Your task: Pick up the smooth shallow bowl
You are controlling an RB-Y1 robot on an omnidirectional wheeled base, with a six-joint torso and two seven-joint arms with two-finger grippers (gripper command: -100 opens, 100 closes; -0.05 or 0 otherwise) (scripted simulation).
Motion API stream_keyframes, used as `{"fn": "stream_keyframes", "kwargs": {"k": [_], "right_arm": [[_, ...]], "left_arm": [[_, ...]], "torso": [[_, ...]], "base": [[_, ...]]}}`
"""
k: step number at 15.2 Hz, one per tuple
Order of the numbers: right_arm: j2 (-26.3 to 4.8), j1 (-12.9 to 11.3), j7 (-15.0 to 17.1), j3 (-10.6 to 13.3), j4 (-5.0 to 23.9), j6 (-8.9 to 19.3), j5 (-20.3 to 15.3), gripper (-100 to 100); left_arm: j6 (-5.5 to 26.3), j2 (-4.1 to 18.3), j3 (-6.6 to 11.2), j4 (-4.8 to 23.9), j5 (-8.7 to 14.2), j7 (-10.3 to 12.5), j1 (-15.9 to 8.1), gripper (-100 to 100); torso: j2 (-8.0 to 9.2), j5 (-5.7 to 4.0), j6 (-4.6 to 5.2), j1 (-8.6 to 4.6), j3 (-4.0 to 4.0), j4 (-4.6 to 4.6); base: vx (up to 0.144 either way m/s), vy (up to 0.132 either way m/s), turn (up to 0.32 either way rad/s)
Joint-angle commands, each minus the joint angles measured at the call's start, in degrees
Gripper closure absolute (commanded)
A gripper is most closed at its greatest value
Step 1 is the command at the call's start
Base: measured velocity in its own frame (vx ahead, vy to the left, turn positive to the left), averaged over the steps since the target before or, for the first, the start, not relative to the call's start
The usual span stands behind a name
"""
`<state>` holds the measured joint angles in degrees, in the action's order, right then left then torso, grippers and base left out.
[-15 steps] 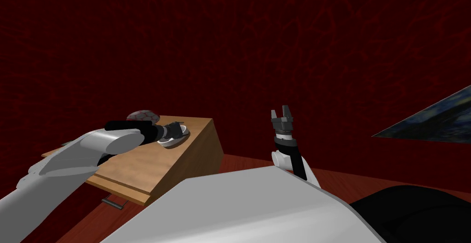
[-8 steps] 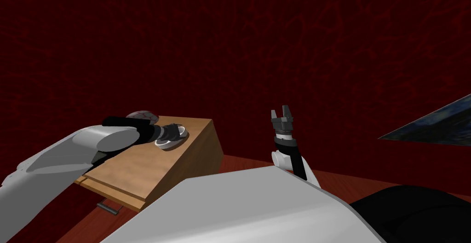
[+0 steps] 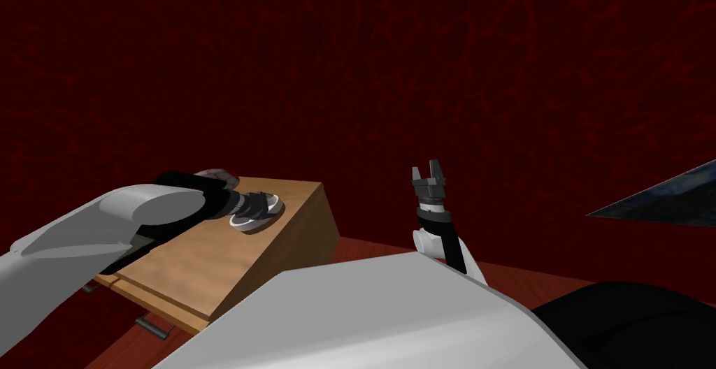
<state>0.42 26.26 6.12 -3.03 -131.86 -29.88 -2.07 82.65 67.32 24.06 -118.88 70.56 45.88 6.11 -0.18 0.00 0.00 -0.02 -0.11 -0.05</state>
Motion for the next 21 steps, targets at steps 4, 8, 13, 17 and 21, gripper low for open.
{"fn": "stream_keyframes", "kwargs": {"k": [4, 8, 13, 17, 21], "right_arm": [[0.00, 0.00, 0.00, 0.00, 0.00, 0.00, 0.00, 0], [0.00, 0.00, 0.00, 0.00, 0.00, 0.00, 0.00, 0], [0.00, 0.00, 0.00, 0.00, 0.00, 0.00, 0.00, 0], [0.00, 0.00, 0.00, 0.00, 0.00, 0.00, 0.00, 0], [0.00, 0.00, 0.00, 0.00, 0.00, 0.00, 0.00, 0]], "left_arm": [[5.13, 1.15, 0.72, 0.85, 2.33, 0.84, -0.21, -100], [10.56, 2.84, 1.54, 1.90, 5.73, 2.52, -0.66, -100], [15.72, 3.51, 1.86, 2.36, 7.18, 3.22, -0.82, -100], [20.64, 4.53, 2.32, 3.12, 9.52, 4.34, -1.04, -100], [25.03, 4.88, 2.47, 3.41, 10.39, 4.76, -1.09, -100]], "torso": [[-0.04, 0.00, 0.00, 0.00, -0.02, -0.01], [0.01, 0.00, 0.00, 0.02, 0.01, 0.00], [-0.04, 0.00, 0.00, 0.02, -0.02, -0.01], [-0.01, 0.00, 0.00, 0.01, -0.01, 0.00], [0.03, 0.00, 0.00, 0.00, 0.02, 0.01]], "base": [[0.048, -0.007, 0.008], [0.043, -0.002, 0.008], [0.050, -0.004, 0.005], [0.046, -0.005, 0.004], [0.036, -0.007, 0.001]]}}
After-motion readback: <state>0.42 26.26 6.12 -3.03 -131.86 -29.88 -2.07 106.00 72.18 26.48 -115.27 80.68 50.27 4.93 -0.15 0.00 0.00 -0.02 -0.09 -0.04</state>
